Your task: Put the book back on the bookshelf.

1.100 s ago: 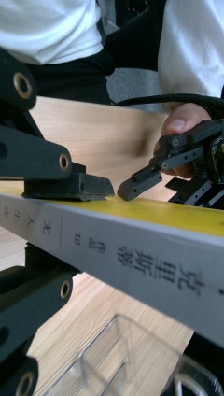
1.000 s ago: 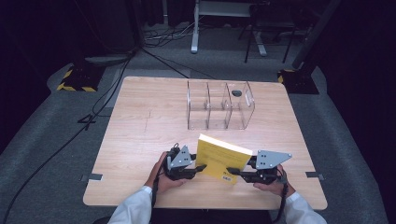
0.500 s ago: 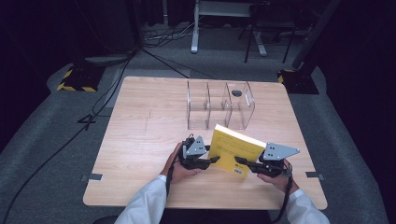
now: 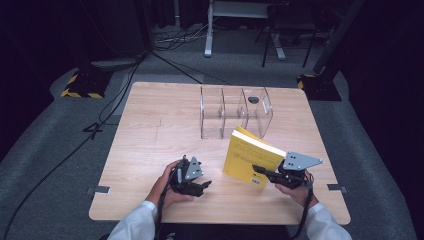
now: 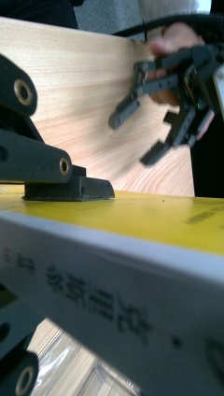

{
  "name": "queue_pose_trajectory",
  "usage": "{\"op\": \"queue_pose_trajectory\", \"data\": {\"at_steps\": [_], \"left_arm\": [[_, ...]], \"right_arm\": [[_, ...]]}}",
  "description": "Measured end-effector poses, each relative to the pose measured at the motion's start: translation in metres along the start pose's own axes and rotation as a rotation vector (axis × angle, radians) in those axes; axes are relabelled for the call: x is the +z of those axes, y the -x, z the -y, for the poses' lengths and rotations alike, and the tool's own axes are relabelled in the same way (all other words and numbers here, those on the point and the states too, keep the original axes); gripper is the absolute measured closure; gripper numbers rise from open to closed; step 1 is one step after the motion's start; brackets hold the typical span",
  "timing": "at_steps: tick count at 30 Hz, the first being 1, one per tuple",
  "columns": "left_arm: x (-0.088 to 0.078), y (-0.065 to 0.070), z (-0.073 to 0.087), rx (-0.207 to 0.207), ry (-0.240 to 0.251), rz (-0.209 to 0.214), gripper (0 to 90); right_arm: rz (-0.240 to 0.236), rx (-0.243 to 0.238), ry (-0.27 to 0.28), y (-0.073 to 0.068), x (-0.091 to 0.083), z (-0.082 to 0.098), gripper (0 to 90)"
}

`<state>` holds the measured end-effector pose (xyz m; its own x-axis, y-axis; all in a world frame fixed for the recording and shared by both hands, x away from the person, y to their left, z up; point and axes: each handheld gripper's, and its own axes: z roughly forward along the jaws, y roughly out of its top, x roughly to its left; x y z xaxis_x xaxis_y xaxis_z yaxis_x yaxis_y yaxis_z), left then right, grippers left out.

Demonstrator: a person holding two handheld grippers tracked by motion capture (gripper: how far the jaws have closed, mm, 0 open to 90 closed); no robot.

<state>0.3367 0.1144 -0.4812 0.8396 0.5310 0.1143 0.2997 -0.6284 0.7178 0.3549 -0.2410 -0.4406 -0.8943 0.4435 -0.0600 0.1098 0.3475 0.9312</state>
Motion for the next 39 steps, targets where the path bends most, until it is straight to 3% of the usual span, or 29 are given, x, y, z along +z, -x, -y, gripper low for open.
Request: {"op": "queue_pose_trajectory", "data": {"at_steps": [3, 4, 5, 6, 11, 13, 18, 22, 26, 31, 36, 39], "left_arm": [[-0.007, -0.002, 0.011, -0.035, -0.024, 0.007, 20.1], [-0.016, -0.004, 0.021, -0.063, -0.021, 0.013, 19.1], [-0.016, -0.004, 0.021, -0.063, -0.021, 0.013, 18.9], [-0.023, -0.006, 0.03, -0.092, 0.003, 0.032, 18.8], [-0.031, -0.009, 0.04, -0.111, 0.014, 0.016, 17.4], [-0.029, -0.013, 0.042, -0.118, 0.008, -0.013, 17.8], [-0.024, -0.021, 0.045, -0.139, -0.01, -0.031, 17.5], [-0.024, -0.026, 0.048, -0.185, -0.02, -0.098, 16.6], [-0.023, -0.029, 0.051, -0.196, -0.033, -0.109, 16.5], [-0.021, -0.029, 0.054, -0.212, -0.059, -0.106, 16.3], [-0.022, -0.03, 0.058, -0.231, -0.055, -0.049, 16.3], [-0.022, -0.031, 0.058, -0.225, -0.057, -0.05, 16.2]], "right_arm": [[0.009, 0.015, 0.005, 0.001, 0.0, 0.001, 75.1], [0.017, 0.015, 0.003, 0.002, -0.001, 0.001, 75.3], [0.018, 0.014, 0.004, 0.002, -0.002, 0.001, 75.5], [0.02, 0.013, 0.003, 0.003, -0.002, 0.001, 75.6], [0.051, 0.014, -0.002, 0.006, -0.005, 0.001, 75.7], [0.075, 0.018, 0.0, 0.008, -0.007, 0.001, 75.8], [0.133, 0.011, -0.006, 0.012, -0.013, -0.001, 75.9], [0.171, 0.036, 0.009, 0.021, -0.022, 0.0, 76.0], [0.227, 0.049, 0.016, 0.026, -0.031, 0.0, 76.0], [0.284, 0.057, 0.031, 0.034, -0.04, -0.002, 76.0], [0.326, 0.06, 0.043, 0.041, -0.044, -0.008, 76.0], [0.344, 0.065, 0.048, 0.045, -0.042, -0.013, 76.0]]}}
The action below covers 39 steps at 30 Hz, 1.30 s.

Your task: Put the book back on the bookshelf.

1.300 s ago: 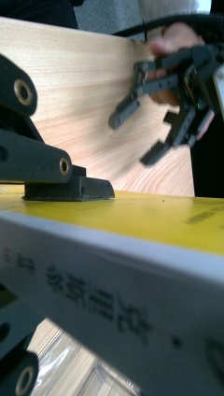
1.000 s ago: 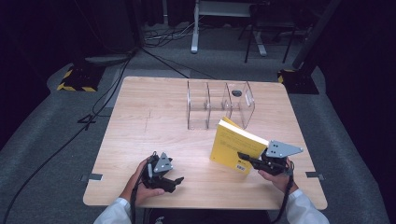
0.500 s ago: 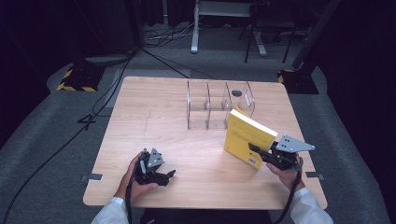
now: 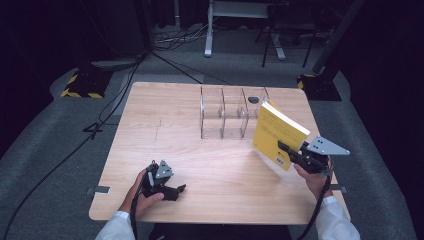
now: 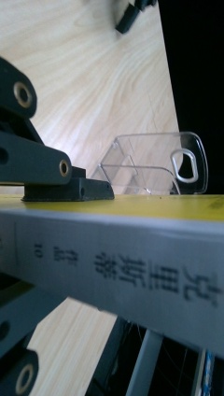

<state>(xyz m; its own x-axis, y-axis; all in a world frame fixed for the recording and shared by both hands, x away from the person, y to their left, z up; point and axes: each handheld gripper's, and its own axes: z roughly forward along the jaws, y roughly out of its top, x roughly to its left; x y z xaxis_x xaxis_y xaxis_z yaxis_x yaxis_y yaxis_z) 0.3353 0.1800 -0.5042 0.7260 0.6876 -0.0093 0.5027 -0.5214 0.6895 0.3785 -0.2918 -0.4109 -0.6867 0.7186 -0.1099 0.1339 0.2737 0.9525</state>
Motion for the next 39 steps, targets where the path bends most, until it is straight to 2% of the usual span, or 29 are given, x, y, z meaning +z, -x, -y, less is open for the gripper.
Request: {"op": "queue_pose_trajectory", "data": {"at_steps": [3, 8, 15, 22, 29, 39], "left_arm": [[0.0, 0.002, 0.001, -0.023, 0.001, -0.008, 15.8], [0.0, 0.003, 0.001, -0.029, 0.001, -0.011, 15.6], [0.0, 0.002, 0.001, -0.017, -0.001, -0.015, 15.3], [-0.001, 0.002, 0.001, -0.018, -0.003, -0.013, 15.3], [-0.001, 0.002, 0.0, -0.017, -0.002, -0.013, 15.3], [-0.001, 0.002, 0.0, -0.017, -0.002, -0.013, 15.3]], "right_arm": [[0.019, 0.0, 0.002, 0.003, 0.005, -0.005, 76.0], [0.076, 0.007, 0.003, 0.01, 0.014, -0.018, 76.0], [0.128, 0.01, 0.0, 0.022, 0.027, -0.041, 76.0], [0.157, 0.031, 0.019, 0.031, 0.04, -0.052, 76.0], [0.183, 0.02, 0.011, 0.033, 0.061, -0.064, 76.0], [0.208, 0.042, 0.005, 0.037, 0.091, -0.069, 76.0]]}}
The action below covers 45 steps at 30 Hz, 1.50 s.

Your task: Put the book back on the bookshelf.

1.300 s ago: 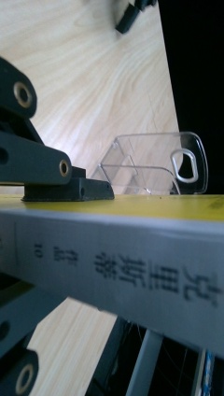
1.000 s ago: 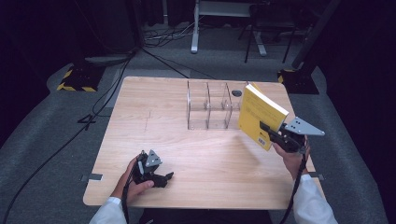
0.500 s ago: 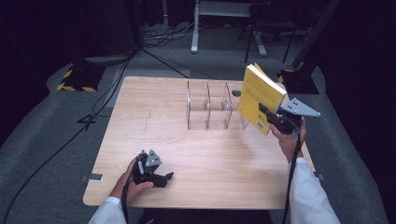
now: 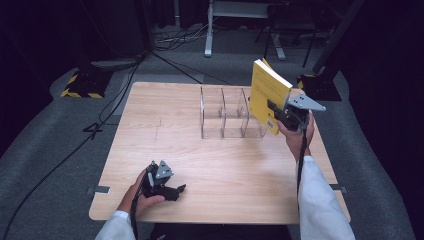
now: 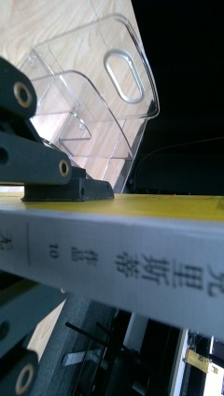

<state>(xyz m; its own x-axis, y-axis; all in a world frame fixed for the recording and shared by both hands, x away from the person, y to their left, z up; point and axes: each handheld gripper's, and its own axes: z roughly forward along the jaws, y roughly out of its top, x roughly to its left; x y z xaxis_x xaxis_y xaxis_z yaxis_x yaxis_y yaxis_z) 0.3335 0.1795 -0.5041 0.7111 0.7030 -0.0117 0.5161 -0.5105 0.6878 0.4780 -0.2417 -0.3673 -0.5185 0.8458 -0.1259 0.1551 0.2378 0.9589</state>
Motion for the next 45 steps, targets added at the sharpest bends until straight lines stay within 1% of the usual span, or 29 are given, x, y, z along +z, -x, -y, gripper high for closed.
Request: {"op": "queue_pose_trajectory", "data": {"at_steps": [2, 4, 7, 9, 11, 14, 16, 20, 23, 24, 28, 29, 32, 34, 36, 39, 43, 45], "left_arm": [[0.0, 0.0, 0.0, -0.007, 0.001, 0.005, 15.3], [0.0, 0.0, 0.0, 0.0, 0.0, 0.0, 15.3], [0.0, 0.0, 0.0, 0.001, 0.0, 0.0, 15.3], [0.0, 0.0, 0.0, 0.0, 0.0, 0.0, 15.3], [0.0, 0.0, 0.0, 0.0, 0.0, 0.0, 15.3], [0.0, 0.0, 0.0, 0.0, 0.0, 0.0, 15.3], [0.0, 0.0, 0.0, 0.0, 0.0, -0.001, 15.3], [0.0, 0.0, 0.0, -0.004, 0.001, 0.003, 15.3], [0.0, 0.001, 0.0, -0.005, 0.004, -0.004, 15.7], [0.0, 0.001, 0.001, -0.006, 0.004, -0.004, 15.7], [0.0, 0.001, 0.001, -0.008, 0.004, -0.002, 15.9], [0.0, 0.001, 0.001, -0.007, 0.005, -0.002, 15.9], [0.0, 0.001, 0.001, -0.007, 0.005, -0.002, 15.9], [0.0, 0.002, 0.001, -0.007, 0.005, -0.003, 15.9], [0.0, 0.002, 0.001, -0.007, 0.005, -0.003, 15.9], [0.0, 0.002, 0.001, -0.007, 0.006, -0.004, 15.9], [0.0, 0.002, 0.001, -0.006, 0.005, -0.006, 15.9], [0.0, 0.002, 0.001, -0.004, 0.008, -0.008, 16.1]], "right_arm": [[0.01, 0.008, -0.006, 0.0, 0.005, 0.001, 76.0], [0.028, 0.004, -0.015, -0.002, 0.011, 0.001, 76.0], [0.038, 0.002, -0.021, -0.003, 0.02, 0.001, 76.0], [0.043, 0.002, -0.021, -0.003, 0.022, 0.002, 76.0], [0.05, 0.012, -0.026, -0.005, 0.03, 0.003, 76.0], [0.058, 0.016, -0.03, -0.006, 0.037, 0.005, 76.0], [0.062, 0.027, -0.03, -0.007, 0.041, 0.007, 76.0], [0.07, 0.028, -0.045, -0.01, 0.049, 0.013, 76.0], [0.076, 0.042, -0.049, -0.01, 0.054, 0.02, 76.0], [0.079, 0.051, -0.053, -0.011, 0.055, 0.021, 76.0], [0.087, 0.046, -0.064, -0.011, 0.057, 0.029, 75.9], [0.096, 0.046, -0.066, -0.011, 0.058, 0.03, 75.9], [0.095, 0.037, -0.066, -0.012, 0.061, 0.035, 75.9], [0.09, 0.045, -0.067, -0.013, 0.063, 0.038, 75.9], [0.091, 0.058, -0.054, -0.014, 0.063, 0.041, 75.9], [0.097, 0.072, -0.018, -0.014, 0.061, 0.041, 75.9], [0.099, 0.07, -0.017, -0.014, 0.062, 0.04, 76.0], [0.1, 0.069, -0.029, -0.013, 0.068, 0.042, 75.8]]}}
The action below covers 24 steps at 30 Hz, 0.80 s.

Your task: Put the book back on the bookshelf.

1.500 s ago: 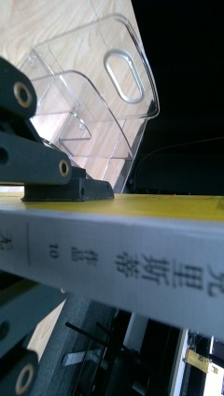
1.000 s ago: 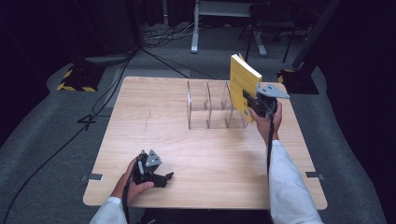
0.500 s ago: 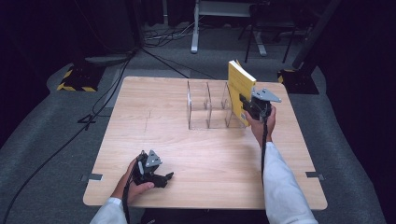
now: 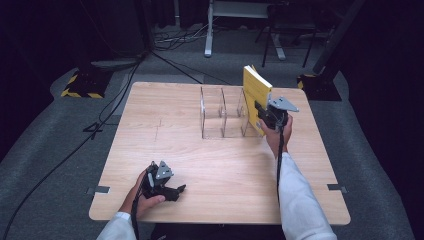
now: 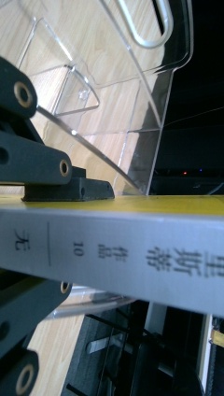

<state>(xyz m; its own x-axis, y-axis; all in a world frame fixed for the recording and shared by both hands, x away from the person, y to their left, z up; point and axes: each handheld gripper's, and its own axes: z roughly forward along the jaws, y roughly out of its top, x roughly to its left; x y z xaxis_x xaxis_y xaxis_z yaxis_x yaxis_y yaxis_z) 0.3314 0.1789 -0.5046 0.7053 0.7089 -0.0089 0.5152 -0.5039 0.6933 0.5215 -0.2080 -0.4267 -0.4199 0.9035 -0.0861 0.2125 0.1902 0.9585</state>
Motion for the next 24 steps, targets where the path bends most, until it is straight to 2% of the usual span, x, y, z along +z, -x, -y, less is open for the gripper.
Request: {"op": "queue_pose_trajectory", "data": {"at_steps": [2, 6, 13, 16, 22, 24], "left_arm": [[0.0, 0.0, 0.0, -0.001, 0.0, 0.0, 16.2], [-0.001, 0.0, 0.0, 0.003, -0.003, 0.002, 16.1], [-0.001, 0.001, 0.001, -0.004, 0.001, -0.001, 16.1], [-0.001, 0.001, 0.001, -0.002, -0.001, 0.0, 16.1], [-0.001, 0.001, 0.001, -0.003, -0.003, 0.002, 16.1], [-0.001, 0.001, 0.001, -0.003, -0.003, 0.002, 16.1]], "right_arm": [[-0.004, 0.016, 0.008, 0.001, 0.0, 0.002, 75.8], [-0.002, 0.016, 0.008, 0.0, -0.001, 0.004, 75.6], [-0.015, -0.025, -0.014, -0.002, -0.005, 0.006, 75.1], [-0.033, -0.018, -0.028, -0.004, -0.008, 0.011, 74.5], [-0.031, 0.005, -0.028, 0.001, -0.011, 0.017, 74.3], [-0.024, -0.001, -0.034, 0.0, -0.012, 0.017, 73.9]]}}
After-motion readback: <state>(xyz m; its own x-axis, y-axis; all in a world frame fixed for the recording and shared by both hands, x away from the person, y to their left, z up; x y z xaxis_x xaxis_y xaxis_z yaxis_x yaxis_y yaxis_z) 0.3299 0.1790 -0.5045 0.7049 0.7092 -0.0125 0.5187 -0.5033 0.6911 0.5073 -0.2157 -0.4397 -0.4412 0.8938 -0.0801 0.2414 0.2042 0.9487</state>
